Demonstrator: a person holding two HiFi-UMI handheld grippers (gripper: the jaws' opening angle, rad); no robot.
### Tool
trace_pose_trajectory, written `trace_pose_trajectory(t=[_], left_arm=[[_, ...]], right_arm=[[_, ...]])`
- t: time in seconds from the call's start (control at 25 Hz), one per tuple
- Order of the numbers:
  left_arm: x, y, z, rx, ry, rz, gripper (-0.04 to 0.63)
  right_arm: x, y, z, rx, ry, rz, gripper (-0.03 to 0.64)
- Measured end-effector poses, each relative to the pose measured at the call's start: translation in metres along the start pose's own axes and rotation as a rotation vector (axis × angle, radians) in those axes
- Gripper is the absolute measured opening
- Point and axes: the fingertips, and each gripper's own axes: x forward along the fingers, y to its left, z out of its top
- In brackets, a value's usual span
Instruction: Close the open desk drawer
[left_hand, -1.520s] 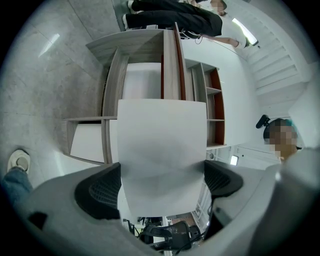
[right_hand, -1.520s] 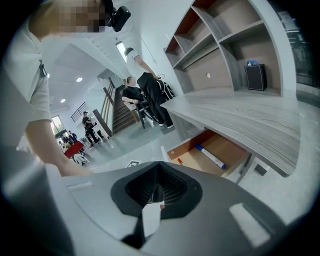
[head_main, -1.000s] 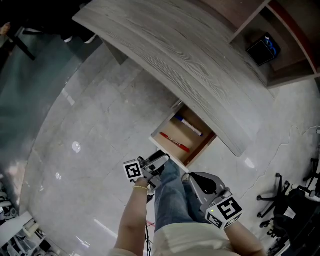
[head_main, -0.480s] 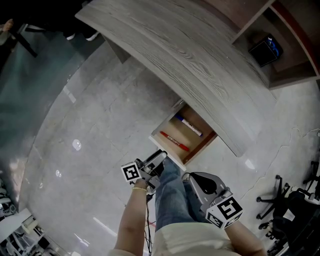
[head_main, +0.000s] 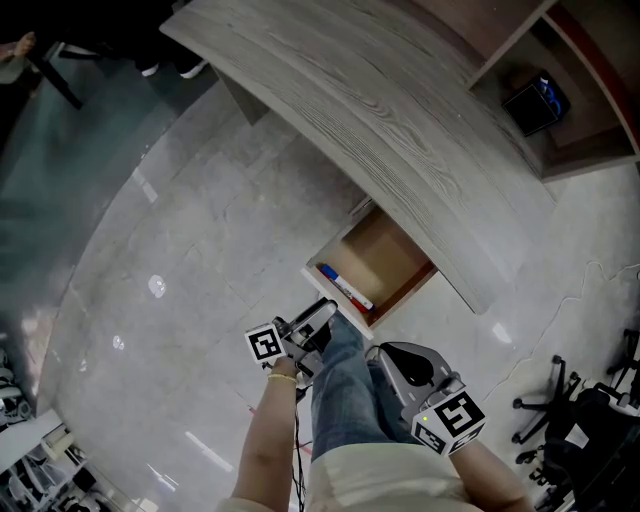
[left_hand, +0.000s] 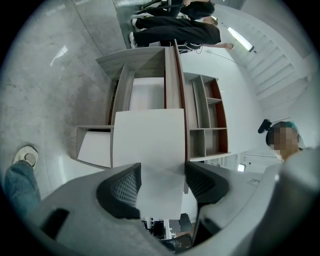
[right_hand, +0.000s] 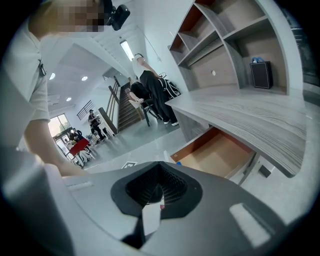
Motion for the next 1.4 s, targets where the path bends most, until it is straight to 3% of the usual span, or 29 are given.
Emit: trace_pose_trajectory(t=[0.2, 0.48, 0.92, 1.08, 1.28, 1.4], left_arm=[[-0.006, -0.005, -0.002, 0.006, -0.040, 0.025, 0.207], [-0.021, -0.021, -0.005, 0.036, -0.087, 0.083, 0.001], [-0.018, -0.065, -0.016, 0.106, -0.095, 0.117, -0.002], [-0.015, -0.083, -0.021, 0.153, -0.099, 0.162, -0.002], [-0.006, -0.117, -0.028, 0.352, -0.064, 0.208, -0.002], [-0.003, -0.136, -0.033, 0.421, -0.072, 0.250, -0.002]], right_arm=[[-0.006, -0.001, 0.003, -0.013, -0.014, 0.003, 0.006], [-0.017, 0.004, 0.010, -0.035, -0.039, 0.012, 0.006], [-0.039, 0.005, 0.015, -0.064, -0.068, -0.004, 0.006], [-0.048, 0.004, 0.014, -0.076, -0.078, -0.016, 0.006], [-0.058, 0.004, 0.011, -0.087, -0.076, -0.028, 0.006], [-0.063, 0.004, 0.014, -0.090, -0.087, -0.029, 0.006]])
